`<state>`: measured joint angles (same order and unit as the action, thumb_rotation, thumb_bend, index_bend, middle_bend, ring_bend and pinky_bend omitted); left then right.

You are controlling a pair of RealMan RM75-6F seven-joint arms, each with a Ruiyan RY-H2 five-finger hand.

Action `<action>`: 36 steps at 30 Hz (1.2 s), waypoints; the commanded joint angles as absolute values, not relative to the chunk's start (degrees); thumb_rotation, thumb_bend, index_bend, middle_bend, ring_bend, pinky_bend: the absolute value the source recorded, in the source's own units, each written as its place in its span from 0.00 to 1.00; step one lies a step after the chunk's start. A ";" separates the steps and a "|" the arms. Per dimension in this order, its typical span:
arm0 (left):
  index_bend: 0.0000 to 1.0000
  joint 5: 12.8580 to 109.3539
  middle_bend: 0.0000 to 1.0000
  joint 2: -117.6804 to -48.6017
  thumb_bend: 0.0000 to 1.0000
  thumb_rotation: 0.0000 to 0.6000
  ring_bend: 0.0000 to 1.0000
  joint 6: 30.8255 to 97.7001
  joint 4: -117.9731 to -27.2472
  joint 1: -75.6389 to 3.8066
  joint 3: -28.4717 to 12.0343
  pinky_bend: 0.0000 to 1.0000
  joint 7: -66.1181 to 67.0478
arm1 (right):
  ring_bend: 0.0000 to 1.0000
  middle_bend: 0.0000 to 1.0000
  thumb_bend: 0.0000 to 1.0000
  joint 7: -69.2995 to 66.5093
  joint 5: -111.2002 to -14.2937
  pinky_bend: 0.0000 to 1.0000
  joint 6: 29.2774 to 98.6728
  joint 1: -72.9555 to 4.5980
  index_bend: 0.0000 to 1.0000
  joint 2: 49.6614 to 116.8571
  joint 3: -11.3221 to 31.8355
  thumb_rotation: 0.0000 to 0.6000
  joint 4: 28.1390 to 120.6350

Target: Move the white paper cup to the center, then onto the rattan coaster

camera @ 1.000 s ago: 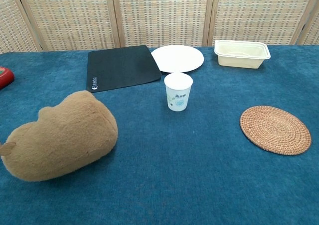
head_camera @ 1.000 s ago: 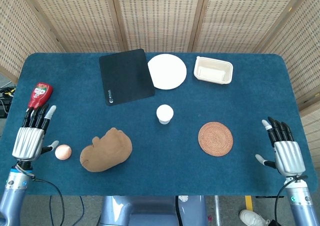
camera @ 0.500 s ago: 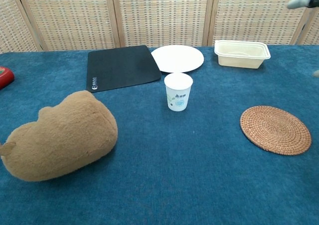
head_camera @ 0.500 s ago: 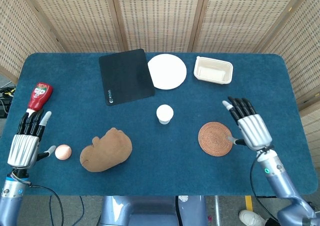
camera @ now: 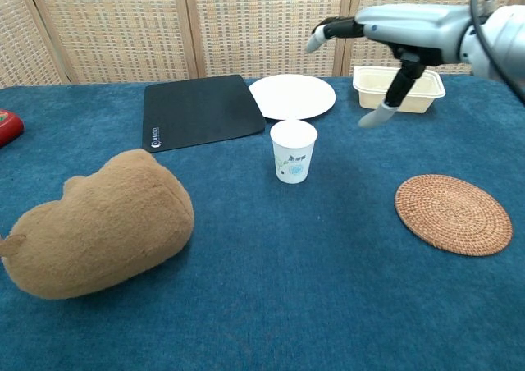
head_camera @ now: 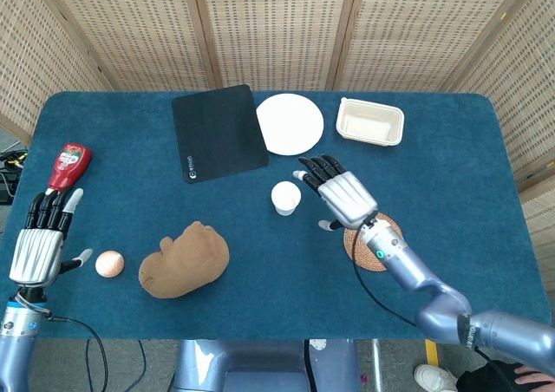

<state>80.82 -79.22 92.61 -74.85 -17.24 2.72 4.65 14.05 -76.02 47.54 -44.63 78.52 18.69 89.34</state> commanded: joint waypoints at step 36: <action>0.00 82.76 0.00 -79.46 0.05 1.00 0.00 84.06 -72.20 -16.22 -1.90 0.00 1.52 | 0.00 0.00 0.05 22.26 -57.58 0.00 35.09 -62.16 0.18 94.24 14.64 1.00 64.96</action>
